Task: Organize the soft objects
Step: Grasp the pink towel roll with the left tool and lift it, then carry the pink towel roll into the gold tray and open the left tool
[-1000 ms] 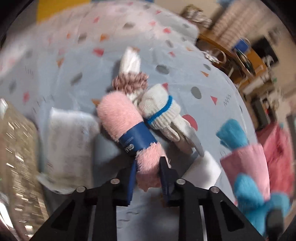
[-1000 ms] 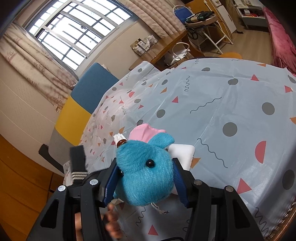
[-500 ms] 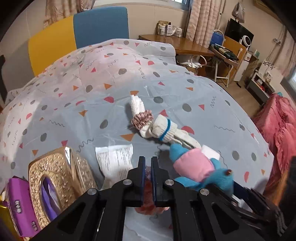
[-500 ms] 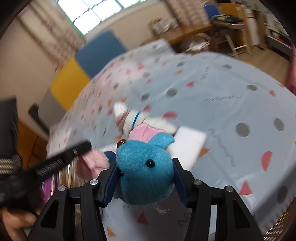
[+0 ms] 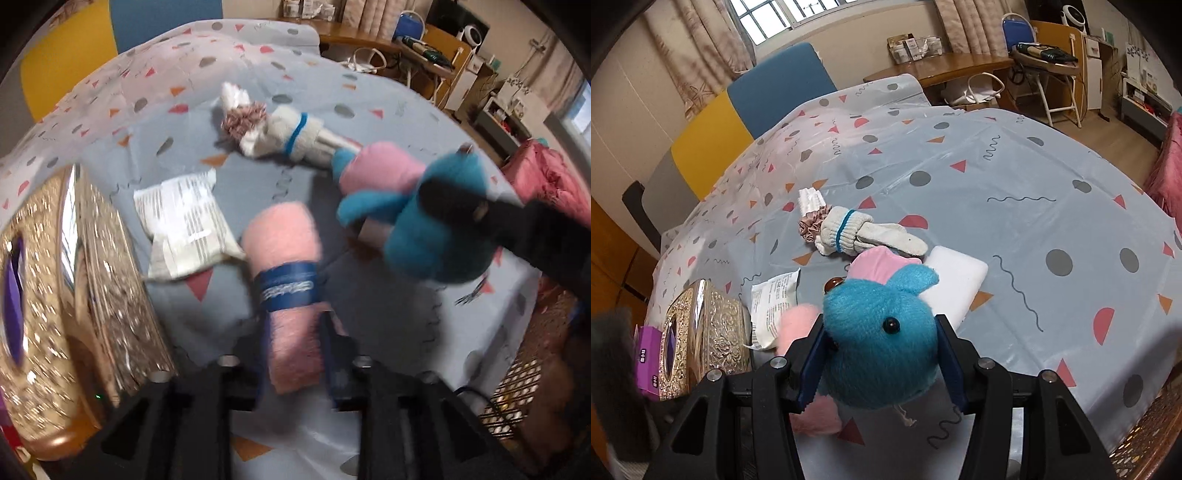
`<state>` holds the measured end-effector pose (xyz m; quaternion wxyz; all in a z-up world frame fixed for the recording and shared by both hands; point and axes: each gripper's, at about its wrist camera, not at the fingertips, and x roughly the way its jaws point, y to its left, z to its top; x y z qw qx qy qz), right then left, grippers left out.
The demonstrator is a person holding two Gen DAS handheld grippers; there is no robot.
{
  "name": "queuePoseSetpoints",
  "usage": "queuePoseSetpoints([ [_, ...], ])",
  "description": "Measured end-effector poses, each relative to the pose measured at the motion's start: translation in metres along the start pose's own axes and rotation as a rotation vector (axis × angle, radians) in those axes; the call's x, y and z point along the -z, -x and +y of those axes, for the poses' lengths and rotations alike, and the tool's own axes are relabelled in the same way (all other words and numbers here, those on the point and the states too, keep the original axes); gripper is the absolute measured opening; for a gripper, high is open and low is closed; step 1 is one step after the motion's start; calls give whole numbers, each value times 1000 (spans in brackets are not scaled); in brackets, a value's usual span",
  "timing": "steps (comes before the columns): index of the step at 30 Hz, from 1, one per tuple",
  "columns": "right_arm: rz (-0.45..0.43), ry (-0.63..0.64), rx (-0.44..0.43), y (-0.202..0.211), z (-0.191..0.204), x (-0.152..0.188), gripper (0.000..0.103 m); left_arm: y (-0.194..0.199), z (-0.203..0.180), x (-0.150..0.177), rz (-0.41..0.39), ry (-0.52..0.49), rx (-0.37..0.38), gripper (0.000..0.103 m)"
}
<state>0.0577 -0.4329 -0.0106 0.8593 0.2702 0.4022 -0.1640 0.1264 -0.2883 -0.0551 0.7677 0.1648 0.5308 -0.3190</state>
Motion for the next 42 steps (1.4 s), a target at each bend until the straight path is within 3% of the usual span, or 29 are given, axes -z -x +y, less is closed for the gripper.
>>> queuePoseSetpoints([
  [6, -1, -25, -30, 0, -4, -2, 56, -6, -5, -4, -9, 30, 42, 50],
  [8, -3, -32, -34, 0, -5, -2, 56, -12, -12, -6, -1, 8, 28, 49],
  [10, -4, -35, -33, 0, -5, -2, 56, -19, -18, -4, 18, -35, 10, 32],
  [12, -6, -37, -31, 0, -6, -2, 56, -15, -21, -2, -11, -47, 7, 28],
  [20, 3, 2, -29, -2, 0, -1, 56, 38, 0, -24, -145, -25, -12, 28],
  [25, 58, 70, -45, -11, 11, 2, 56, 77, 32, -40, -231, 38, -28, 28],
  [30, 146, 213, -50, -25, 36, 13, 56, 114, 82, -43, -302, 179, -35, 28],
  [35, 253, 325, 1, -48, 56, 28, 56, 159, 137, -31, -403, 303, -77, 28],
  [42, 293, 382, 54, -63, 64, 42, 55, 196, 220, 15, -480, 469, -162, 28],
])
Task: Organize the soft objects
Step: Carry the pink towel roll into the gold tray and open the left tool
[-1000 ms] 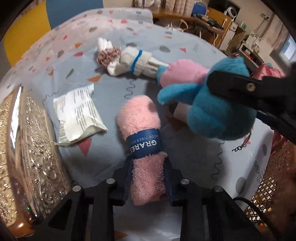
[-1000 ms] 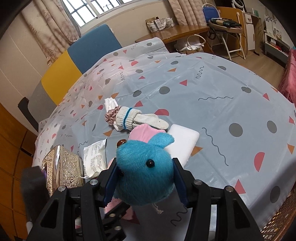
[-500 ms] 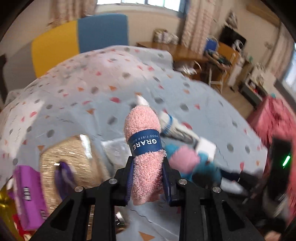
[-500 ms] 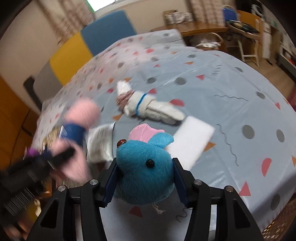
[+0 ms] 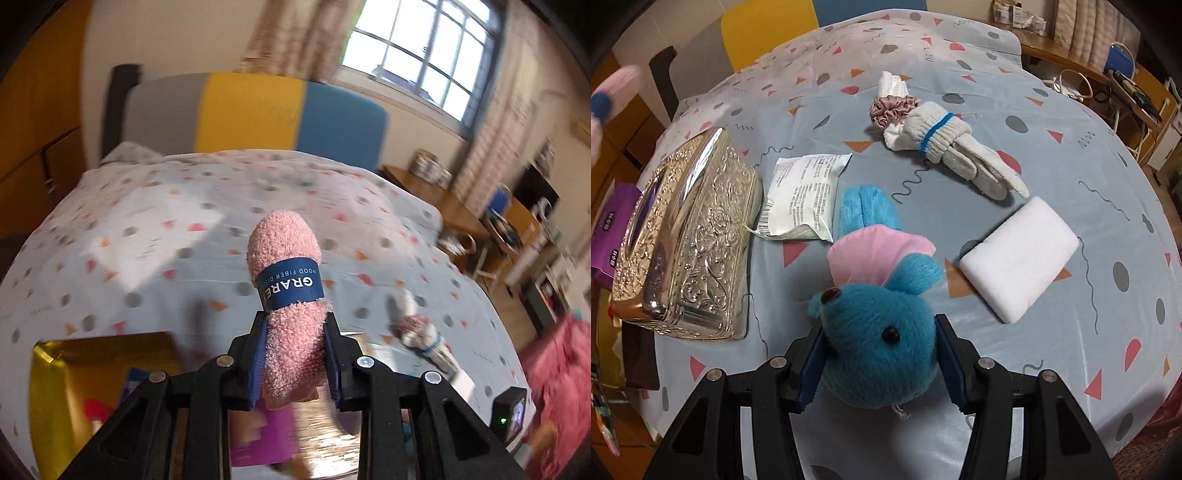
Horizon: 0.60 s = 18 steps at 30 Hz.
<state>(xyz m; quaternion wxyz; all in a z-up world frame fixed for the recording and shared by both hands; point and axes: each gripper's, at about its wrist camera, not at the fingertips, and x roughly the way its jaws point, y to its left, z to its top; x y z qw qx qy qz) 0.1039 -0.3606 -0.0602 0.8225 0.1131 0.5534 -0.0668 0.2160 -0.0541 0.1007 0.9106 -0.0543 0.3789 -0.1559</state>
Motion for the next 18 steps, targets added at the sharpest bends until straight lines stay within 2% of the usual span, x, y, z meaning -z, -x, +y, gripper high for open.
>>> queuePoseSetpoints([
  [7, 24, -17, 4, -6, -4, 0, 58, 25, 88, 33, -18, 135, -71, 28],
  [18, 78, -9, 29, -23, -2, 3, 63, 64, 201, 138, 32, 339, -177, 29],
])
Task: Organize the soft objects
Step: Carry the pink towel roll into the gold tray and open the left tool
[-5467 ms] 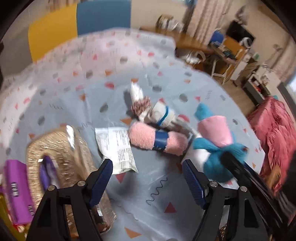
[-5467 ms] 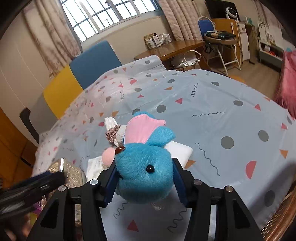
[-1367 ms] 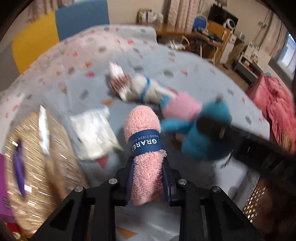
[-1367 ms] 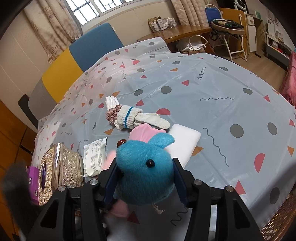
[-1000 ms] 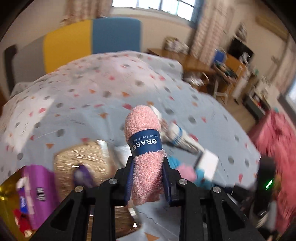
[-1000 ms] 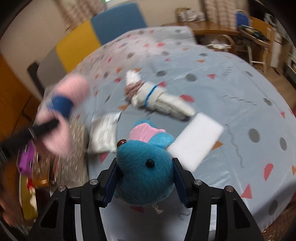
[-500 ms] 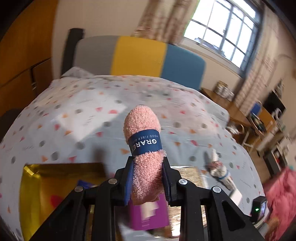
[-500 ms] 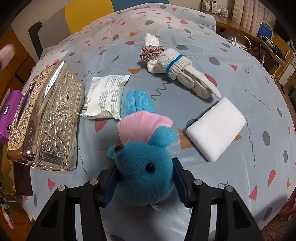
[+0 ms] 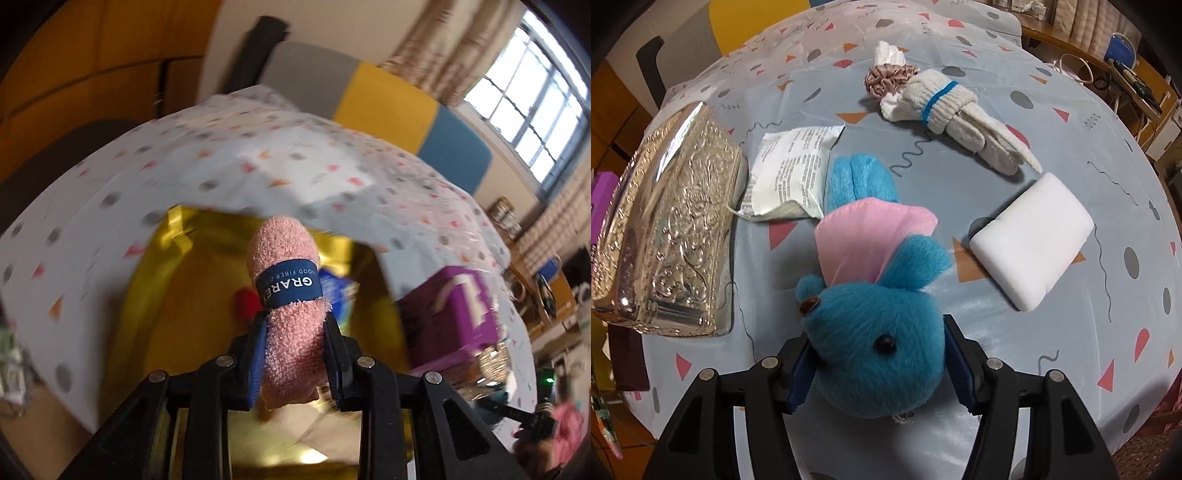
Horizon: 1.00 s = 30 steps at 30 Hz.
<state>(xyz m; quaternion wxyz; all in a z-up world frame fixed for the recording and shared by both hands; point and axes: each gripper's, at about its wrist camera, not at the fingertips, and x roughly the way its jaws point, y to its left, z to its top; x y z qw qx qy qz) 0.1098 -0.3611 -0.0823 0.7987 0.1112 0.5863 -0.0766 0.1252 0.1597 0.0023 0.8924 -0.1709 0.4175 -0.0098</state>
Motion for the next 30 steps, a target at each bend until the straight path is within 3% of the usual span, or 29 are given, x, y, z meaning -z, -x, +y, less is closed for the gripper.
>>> queuePoseSetpoints([
  [3, 15, 23, 12, -8, 6, 1, 63, 3, 27, 13, 16, 37, -31, 29],
  [9, 5, 72, 65, -10, 16, 9, 64, 2, 46, 21, 22, 39, -69, 30],
  [22, -27, 83, 91, -8, 24, 11, 64, -33, 40, -32, -13, 20, -126, 31],
  [30, -30, 85, 91, -9, 28, 16, 64, -9, 19, 0, -39, -62, -150, 46],
])
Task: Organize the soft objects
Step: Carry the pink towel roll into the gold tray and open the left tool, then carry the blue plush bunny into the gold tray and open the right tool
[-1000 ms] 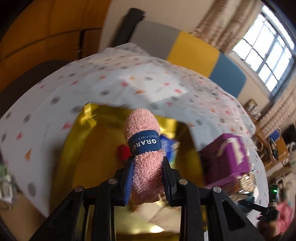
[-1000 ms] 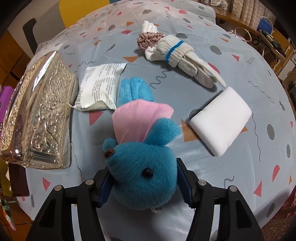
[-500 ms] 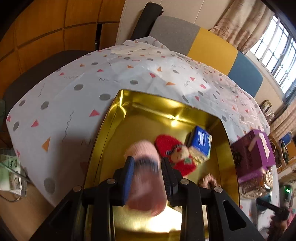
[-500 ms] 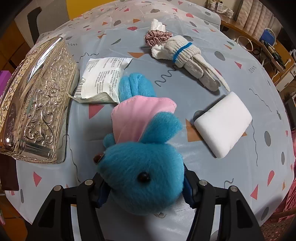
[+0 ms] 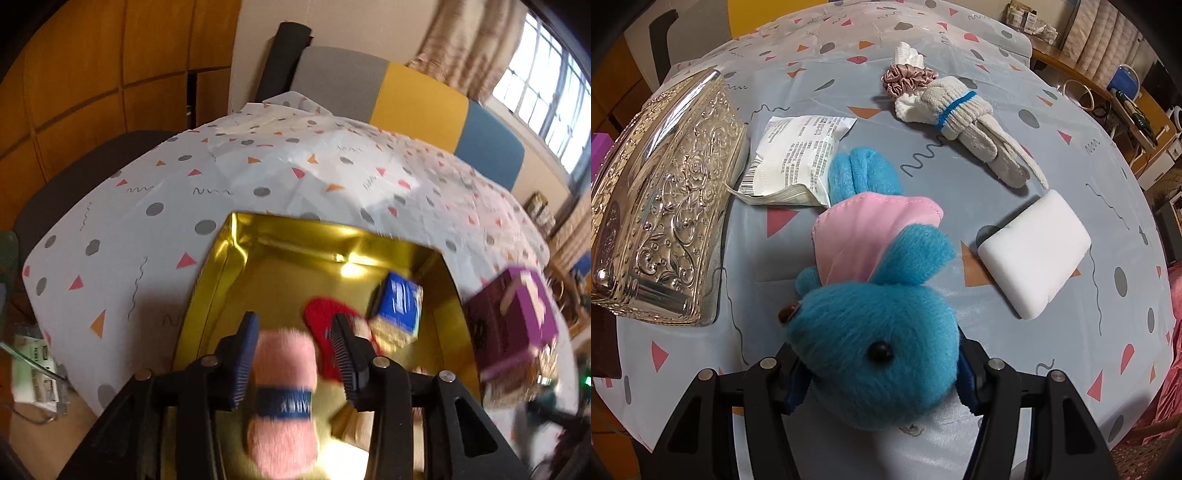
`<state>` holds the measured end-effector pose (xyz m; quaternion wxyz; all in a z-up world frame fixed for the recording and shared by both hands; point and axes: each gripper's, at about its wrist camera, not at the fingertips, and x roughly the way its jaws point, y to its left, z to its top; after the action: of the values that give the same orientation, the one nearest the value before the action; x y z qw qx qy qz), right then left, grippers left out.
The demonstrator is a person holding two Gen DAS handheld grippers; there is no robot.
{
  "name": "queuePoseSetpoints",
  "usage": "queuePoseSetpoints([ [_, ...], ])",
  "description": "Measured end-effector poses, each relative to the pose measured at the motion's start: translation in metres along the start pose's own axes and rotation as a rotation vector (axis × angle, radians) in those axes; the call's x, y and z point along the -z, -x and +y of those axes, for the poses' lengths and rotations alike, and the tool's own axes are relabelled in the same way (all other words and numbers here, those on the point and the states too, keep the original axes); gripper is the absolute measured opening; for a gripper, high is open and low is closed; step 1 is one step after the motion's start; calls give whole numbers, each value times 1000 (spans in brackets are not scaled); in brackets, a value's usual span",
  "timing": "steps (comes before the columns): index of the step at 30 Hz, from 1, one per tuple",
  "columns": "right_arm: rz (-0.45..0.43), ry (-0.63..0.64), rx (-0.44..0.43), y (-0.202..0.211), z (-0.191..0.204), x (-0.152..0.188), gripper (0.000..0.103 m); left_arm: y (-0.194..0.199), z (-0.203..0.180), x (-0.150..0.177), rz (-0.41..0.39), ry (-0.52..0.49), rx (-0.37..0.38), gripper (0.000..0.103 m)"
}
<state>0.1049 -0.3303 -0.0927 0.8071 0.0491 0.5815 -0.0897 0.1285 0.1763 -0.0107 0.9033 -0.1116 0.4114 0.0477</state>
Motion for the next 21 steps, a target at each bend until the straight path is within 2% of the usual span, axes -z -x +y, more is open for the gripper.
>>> queuePoseSetpoints([
  [1, -1, 3, 2, 0, 0, -1, 64, 2, -3, 4, 2, -8, 2, 51],
  [10, -54, 8, 13, 16, 2, -1, 58, 31, -42, 41, -58, -132, -24, 70],
  [21, -177, -102, -97, 49, -10, -2, 57, 47, -62, 53, -73, -195, 21, 75],
])
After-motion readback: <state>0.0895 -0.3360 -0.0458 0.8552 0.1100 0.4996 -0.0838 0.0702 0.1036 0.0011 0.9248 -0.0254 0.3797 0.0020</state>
